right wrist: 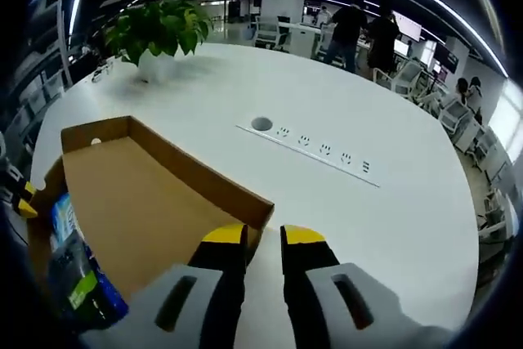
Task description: Operate the shoe box by opening the lid, removing the specified soft item, and placing it in the target area until the item is outside and the box remains undamaged.
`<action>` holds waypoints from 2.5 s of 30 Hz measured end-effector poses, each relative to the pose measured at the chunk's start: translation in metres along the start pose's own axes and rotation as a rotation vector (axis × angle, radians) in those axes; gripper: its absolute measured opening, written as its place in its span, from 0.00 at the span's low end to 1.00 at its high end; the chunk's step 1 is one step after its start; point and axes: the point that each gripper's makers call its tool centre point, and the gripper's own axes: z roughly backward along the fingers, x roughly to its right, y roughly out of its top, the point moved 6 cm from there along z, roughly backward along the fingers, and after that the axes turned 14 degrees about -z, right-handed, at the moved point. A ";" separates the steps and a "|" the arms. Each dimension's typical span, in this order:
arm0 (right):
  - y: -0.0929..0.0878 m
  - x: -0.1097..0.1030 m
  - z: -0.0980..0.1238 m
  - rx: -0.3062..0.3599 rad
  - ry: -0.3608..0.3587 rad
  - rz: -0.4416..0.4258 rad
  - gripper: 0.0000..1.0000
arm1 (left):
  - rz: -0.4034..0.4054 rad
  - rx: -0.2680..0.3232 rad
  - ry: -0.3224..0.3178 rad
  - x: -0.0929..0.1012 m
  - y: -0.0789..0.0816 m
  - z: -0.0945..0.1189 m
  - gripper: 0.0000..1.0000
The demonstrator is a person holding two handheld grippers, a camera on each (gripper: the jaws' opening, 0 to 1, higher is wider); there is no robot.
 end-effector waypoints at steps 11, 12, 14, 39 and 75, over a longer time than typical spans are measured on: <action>0.000 -0.008 0.027 0.056 0.008 -0.006 0.15 | -0.014 0.046 0.028 -0.003 0.016 0.013 0.21; 0.001 -0.009 0.029 0.060 0.010 -0.006 0.15 | -0.019 0.054 0.027 -0.002 0.019 0.014 0.21; 0.001 -0.009 0.032 0.069 0.011 -0.001 0.15 | -0.025 0.066 0.023 0.001 0.024 0.016 0.21; -0.024 -0.030 0.082 0.101 0.022 0.004 0.14 | -0.062 0.103 -0.076 0.044 0.046 -0.006 0.21; -0.052 -0.048 0.112 0.108 0.058 -0.009 0.11 | 0.074 0.026 -0.245 0.085 0.051 -0.059 0.20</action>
